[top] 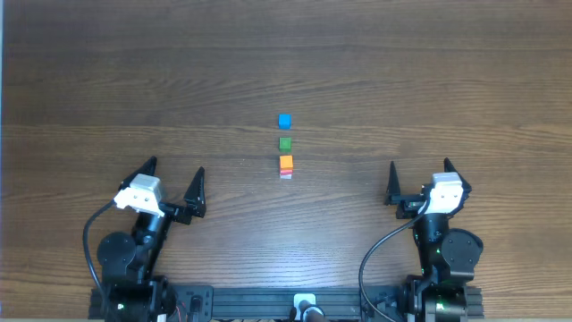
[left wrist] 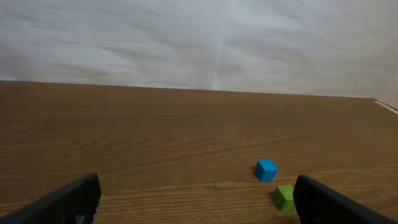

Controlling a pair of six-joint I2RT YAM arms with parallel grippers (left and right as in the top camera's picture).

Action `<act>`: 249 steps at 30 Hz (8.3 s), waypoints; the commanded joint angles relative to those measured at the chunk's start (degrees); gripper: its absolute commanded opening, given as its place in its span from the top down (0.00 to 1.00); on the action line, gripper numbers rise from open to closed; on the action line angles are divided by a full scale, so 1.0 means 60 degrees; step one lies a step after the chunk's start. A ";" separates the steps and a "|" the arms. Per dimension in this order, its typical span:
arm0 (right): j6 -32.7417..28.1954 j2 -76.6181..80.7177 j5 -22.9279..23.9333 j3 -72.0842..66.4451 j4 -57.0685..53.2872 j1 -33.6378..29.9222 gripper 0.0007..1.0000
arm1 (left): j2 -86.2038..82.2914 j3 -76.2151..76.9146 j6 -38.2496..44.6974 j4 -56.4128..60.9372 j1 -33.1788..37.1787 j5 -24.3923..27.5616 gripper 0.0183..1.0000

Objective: Stack Cubes

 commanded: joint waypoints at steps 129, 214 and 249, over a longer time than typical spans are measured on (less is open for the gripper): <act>0.6400 1.9227 0.2120 1.7999 -1.1821 0.7071 0.99 | -0.0066 -0.0044 0.0109 -0.0015 -0.0047 0.0091 0.00; 0.7169 1.8713 0.1020 1.5289 -1.0812 0.7715 0.99 | -0.0066 -0.0044 0.0109 -0.0015 -0.0047 0.0091 0.00; 0.7169 1.8771 0.1024 1.5227 -1.0834 0.7705 0.07 | -0.0066 -0.0044 0.0109 -0.0015 -0.0047 0.0091 0.00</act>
